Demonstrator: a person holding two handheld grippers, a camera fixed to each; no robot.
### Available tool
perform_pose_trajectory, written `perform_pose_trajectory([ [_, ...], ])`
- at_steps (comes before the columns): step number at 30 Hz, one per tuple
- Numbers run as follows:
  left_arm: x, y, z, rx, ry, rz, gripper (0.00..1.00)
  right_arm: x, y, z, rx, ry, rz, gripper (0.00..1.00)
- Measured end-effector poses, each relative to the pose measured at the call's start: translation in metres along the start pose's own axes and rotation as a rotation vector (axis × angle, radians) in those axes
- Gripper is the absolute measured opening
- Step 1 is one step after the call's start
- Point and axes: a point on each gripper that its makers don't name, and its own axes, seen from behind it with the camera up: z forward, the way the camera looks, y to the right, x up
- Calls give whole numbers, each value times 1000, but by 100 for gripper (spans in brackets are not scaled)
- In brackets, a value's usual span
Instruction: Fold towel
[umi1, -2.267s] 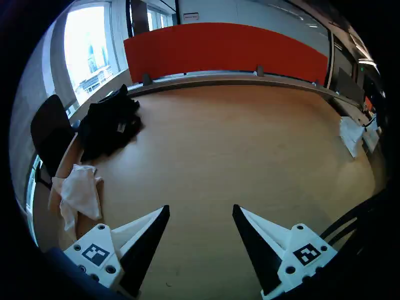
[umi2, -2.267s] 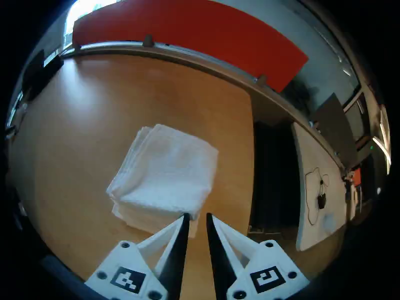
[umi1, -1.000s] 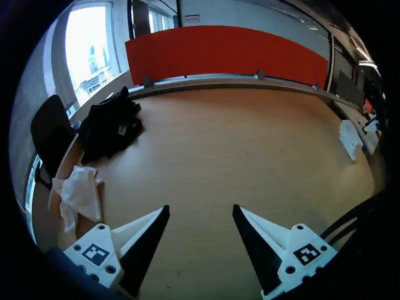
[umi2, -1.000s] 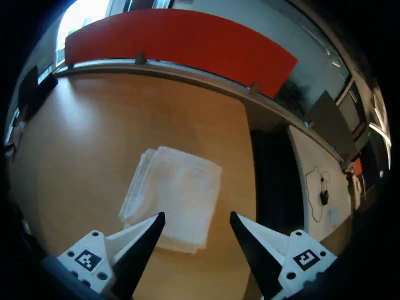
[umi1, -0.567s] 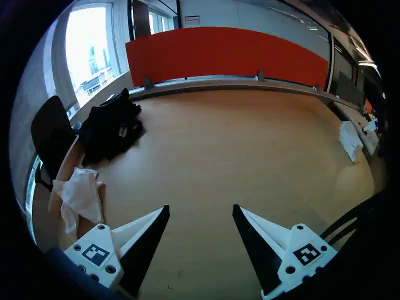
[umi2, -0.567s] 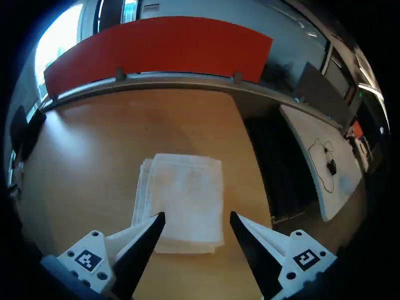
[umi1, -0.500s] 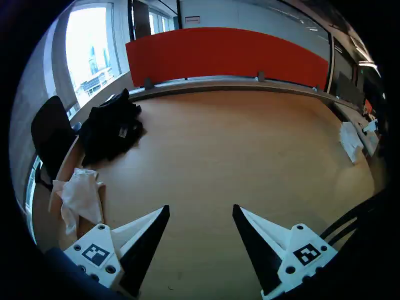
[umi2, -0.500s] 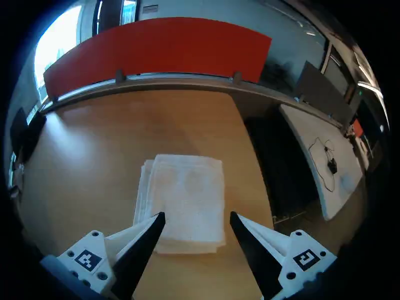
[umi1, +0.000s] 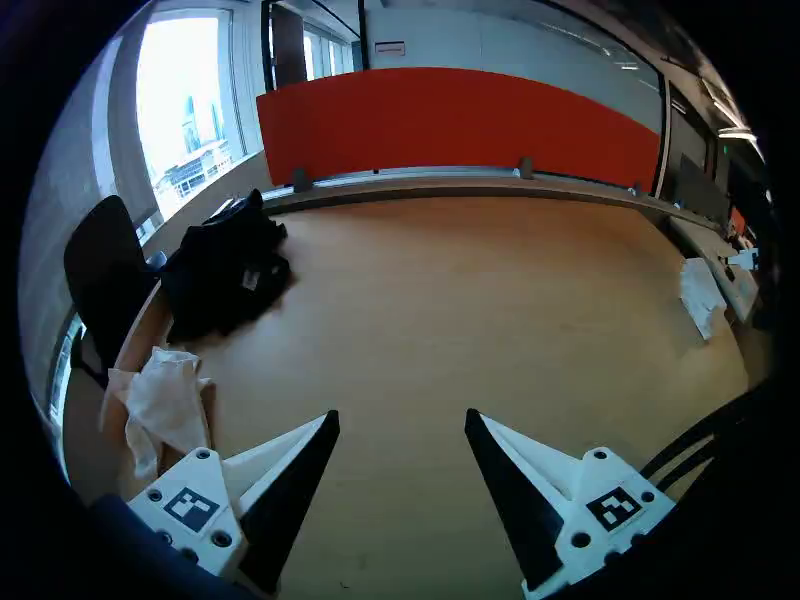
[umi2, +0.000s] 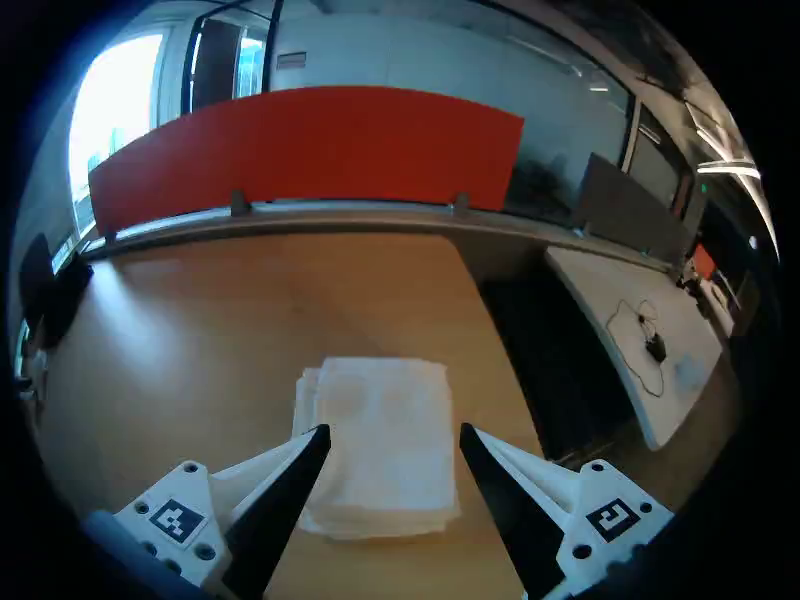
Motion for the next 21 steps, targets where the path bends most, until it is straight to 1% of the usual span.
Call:
perform_pose_trajectory([
  [6, 10, 1, -1, -1, 22, -11, 93, 21, -14, -8, -29, 135, 18, 100],
  [11, 18, 1, -2, 0, 40, -16, 93, 30, -22, -17, -53, 224, 38, 100],
  [14, 22, 0, -2, 2, 49, -17, 93, 31, -27, -21, -58, 253, 45, 100],
  [17, 26, 0, -2, 1, 56, -21, 93, 31, -31, -21, -64, 268, 56, 100],
  [21, 36, 0, -3, 1, 79, -30, 93, 40, -41, -24, -62, 303, 68, 100],
])
